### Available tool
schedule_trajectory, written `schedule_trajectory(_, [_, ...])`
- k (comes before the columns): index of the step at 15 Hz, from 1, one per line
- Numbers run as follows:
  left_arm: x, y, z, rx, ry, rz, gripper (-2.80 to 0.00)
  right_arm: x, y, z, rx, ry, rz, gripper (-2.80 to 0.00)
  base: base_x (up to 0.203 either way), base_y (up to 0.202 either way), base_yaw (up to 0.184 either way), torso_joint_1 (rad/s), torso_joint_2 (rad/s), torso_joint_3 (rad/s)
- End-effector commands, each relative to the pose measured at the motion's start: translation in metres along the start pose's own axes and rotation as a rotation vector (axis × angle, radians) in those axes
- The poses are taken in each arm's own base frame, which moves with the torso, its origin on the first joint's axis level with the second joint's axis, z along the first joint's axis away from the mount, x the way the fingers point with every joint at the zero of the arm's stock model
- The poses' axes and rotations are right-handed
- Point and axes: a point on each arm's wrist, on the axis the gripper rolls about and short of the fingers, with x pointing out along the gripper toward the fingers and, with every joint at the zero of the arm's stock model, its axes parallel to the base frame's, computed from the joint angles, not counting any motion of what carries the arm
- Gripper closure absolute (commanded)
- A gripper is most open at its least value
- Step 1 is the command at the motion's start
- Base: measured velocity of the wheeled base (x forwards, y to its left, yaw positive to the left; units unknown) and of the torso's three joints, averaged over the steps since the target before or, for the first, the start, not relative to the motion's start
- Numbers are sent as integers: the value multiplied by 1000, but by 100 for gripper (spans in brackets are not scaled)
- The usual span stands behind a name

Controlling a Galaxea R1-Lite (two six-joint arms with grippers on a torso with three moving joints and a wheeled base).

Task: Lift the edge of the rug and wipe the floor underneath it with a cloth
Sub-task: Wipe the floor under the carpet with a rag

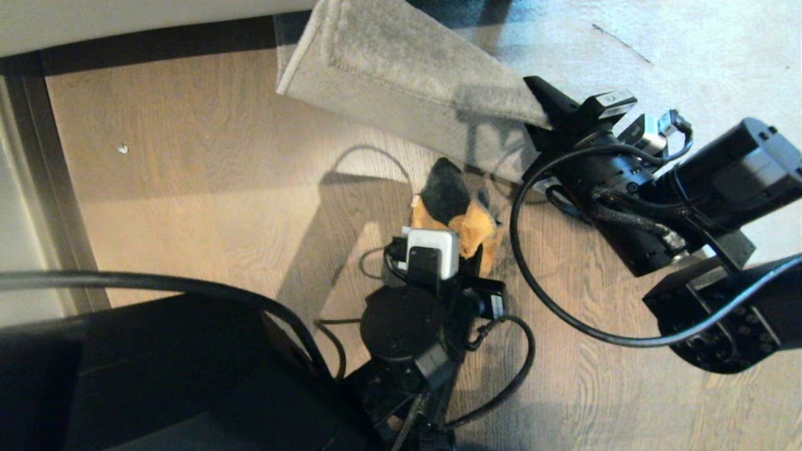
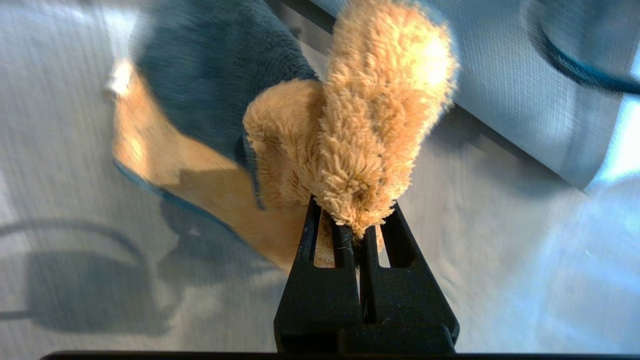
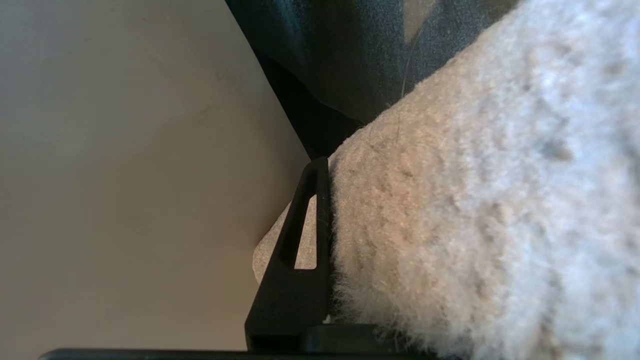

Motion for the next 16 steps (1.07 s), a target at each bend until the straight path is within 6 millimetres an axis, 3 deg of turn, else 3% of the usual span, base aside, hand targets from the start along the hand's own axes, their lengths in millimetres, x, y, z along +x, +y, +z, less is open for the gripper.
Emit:
schedule_trajectory(1, [-1, -5, -6, -21, -22, -8, 0, 0, 5, 1, 11, -7, 49, 0, 0, 0, 0, 0, 0, 0])
schedule_trajectory(5, [3, 6, -30, -45, 19, 74, 0, 0, 4, 0, 10, -7, 45, 0, 0, 0, 0, 0, 0, 0])
schedule_trajectory(8, [21, 40, -29, -45, -4, 178, 0, 0, 2, 1, 9, -9, 40, 0, 0, 0, 0, 0, 0, 0])
schedule_trajectory(12, [45, 98, 10, -44, -122, 324, 0, 0, 2, 0, 10, -7, 40, 0, 0, 0, 0, 0, 0, 0])
schedule_trajectory(16, [43, 124, 61, -24, -233, 391, 0, 1, 2, 0, 13, -5, 42, 0, 0, 0, 0, 0, 0, 0])
